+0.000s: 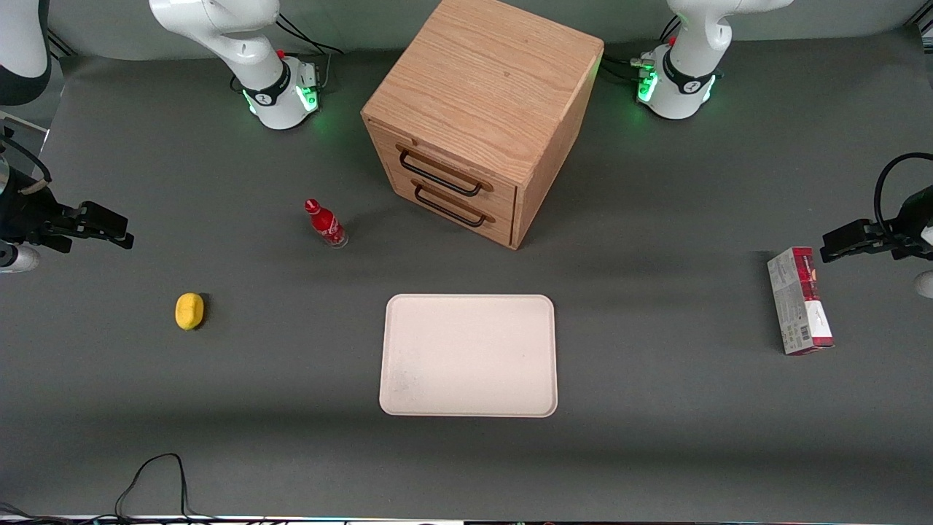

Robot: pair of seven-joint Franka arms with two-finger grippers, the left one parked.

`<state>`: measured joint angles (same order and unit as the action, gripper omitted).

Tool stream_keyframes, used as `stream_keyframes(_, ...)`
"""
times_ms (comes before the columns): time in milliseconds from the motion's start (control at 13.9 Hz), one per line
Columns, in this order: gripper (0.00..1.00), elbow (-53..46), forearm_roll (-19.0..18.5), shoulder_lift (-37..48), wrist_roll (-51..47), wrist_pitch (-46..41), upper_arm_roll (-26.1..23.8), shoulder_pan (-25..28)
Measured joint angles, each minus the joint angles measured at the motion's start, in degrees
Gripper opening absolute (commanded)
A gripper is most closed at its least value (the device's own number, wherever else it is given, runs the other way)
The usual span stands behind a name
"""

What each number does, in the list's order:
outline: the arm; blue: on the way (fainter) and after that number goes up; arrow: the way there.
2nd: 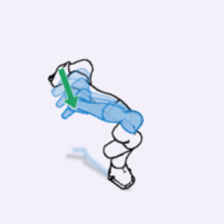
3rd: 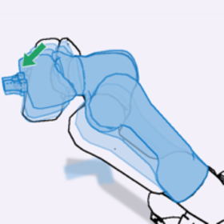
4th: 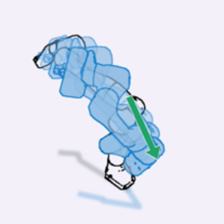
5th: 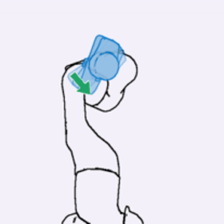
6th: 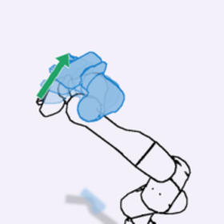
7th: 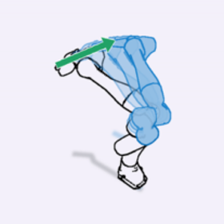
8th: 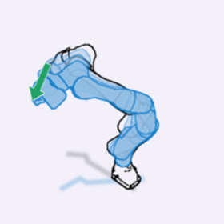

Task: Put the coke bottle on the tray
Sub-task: 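Move the right gripper toward the red Coca-Cola bottle beside the cabinet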

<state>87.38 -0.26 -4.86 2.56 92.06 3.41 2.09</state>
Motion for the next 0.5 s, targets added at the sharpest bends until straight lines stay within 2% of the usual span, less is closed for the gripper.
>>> stream_keyframes(503,1.00,0.41,0.71,0.00,-1.85,-1.68,-0.09,1.12)
